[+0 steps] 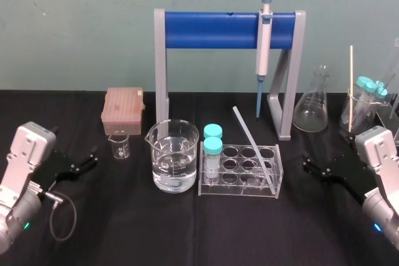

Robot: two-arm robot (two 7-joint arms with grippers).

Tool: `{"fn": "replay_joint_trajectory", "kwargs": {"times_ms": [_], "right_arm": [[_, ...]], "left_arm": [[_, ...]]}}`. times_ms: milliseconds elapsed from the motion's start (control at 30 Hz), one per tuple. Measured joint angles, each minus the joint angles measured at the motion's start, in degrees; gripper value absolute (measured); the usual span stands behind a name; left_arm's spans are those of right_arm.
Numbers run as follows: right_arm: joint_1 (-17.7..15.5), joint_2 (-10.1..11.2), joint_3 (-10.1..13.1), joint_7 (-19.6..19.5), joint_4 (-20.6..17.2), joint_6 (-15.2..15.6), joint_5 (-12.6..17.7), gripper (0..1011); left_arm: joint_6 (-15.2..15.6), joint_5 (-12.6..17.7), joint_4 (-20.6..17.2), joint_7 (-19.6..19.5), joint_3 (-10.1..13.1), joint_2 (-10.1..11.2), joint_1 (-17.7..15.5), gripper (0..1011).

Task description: Pick up the stirring rod with one hand, then place it down.

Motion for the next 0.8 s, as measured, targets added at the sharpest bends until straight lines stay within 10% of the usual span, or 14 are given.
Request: {"fn": "replay_joint_trajectory", "kwargs": {"times_ms": [333, 800], "right_arm": [[-0.35, 0.21, 0.80, 2.63, -0.52, -1.05, 0.91, 1000], [3.15, -0.44, 2.92, 17.72, -0.40, -8.28, 8.38, 1000]], "left_arm": [[0.00, 0.00, 0.00, 0.00, 0.00, 0.00, 0.00, 1000], [0.00, 0.00, 0.00, 0.00, 0.00, 0.00, 0.00, 1000]]}}
